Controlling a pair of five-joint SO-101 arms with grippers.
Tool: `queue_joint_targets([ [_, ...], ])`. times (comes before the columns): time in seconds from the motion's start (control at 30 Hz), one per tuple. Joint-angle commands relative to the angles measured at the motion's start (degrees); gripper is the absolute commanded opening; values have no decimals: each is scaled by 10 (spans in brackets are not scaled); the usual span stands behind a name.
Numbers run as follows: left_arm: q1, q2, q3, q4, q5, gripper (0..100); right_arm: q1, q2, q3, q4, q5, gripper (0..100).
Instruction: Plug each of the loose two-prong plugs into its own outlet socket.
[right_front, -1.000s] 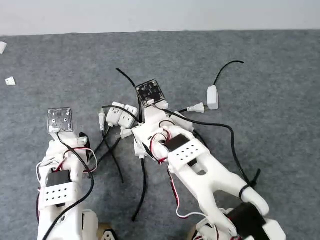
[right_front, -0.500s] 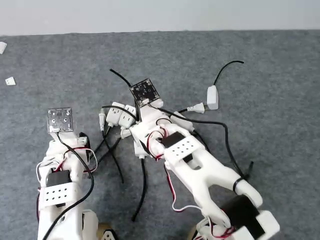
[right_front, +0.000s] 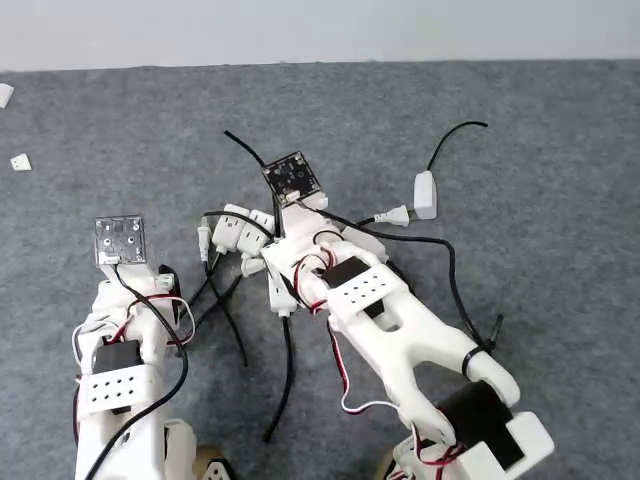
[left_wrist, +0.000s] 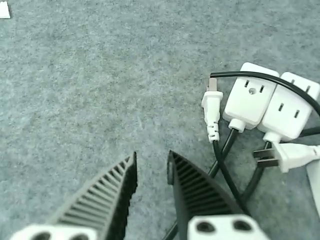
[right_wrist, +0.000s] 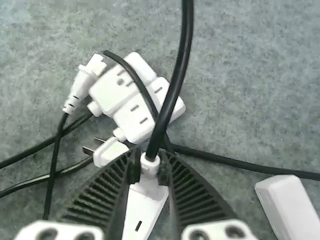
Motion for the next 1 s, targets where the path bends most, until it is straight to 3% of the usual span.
queue_joint_targets([
  [0.0, -3, -7, -28, -18, 3, 94, 10, -3, -28, 9, 9, 8],
  [0.5, -3, -7, -27, -18, 3, 94, -14, -23, 4, 56, 4, 8],
  [0.87, -3, -7, -27, -18, 3, 94, -20, -109, 109, 67, 11, 8],
  [0.97, -3, -7, -27, -18, 3, 94, -22, -135, 143, 67, 41, 8],
])
